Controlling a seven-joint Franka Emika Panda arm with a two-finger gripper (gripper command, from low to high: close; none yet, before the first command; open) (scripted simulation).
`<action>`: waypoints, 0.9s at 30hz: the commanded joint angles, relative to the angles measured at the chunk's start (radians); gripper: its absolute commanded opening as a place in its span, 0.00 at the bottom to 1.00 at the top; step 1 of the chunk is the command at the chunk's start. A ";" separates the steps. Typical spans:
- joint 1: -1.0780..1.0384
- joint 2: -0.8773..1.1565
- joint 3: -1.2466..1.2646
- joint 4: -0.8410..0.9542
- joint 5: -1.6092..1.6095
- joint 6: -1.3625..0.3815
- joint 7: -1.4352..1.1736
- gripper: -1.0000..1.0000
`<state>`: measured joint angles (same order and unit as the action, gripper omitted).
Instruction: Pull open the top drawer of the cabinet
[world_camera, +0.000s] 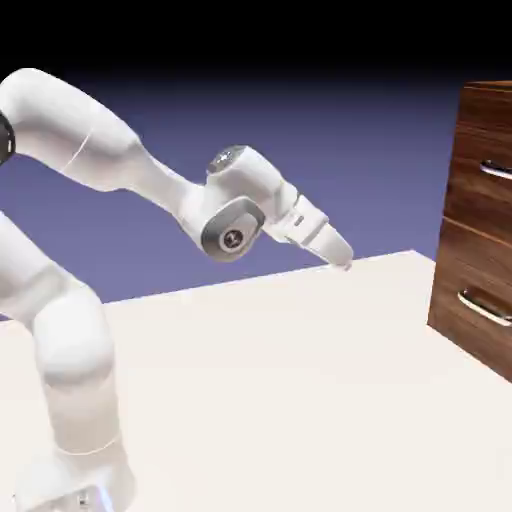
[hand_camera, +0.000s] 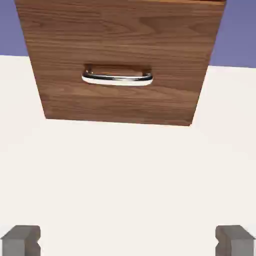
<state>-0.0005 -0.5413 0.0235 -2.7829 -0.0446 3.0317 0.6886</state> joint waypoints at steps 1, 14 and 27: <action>-0.010 0.024 0.020 0.023 -0.037 -0.004 -0.044 0.50; -0.145 0.333 0.273 0.315 -0.517 -0.062 -0.609 0.50; -0.280 0.642 0.526 0.608 -0.998 -0.120 -1.174 0.50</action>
<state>-0.2798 0.1008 0.5497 -2.1751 -1.0420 2.9119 -0.4857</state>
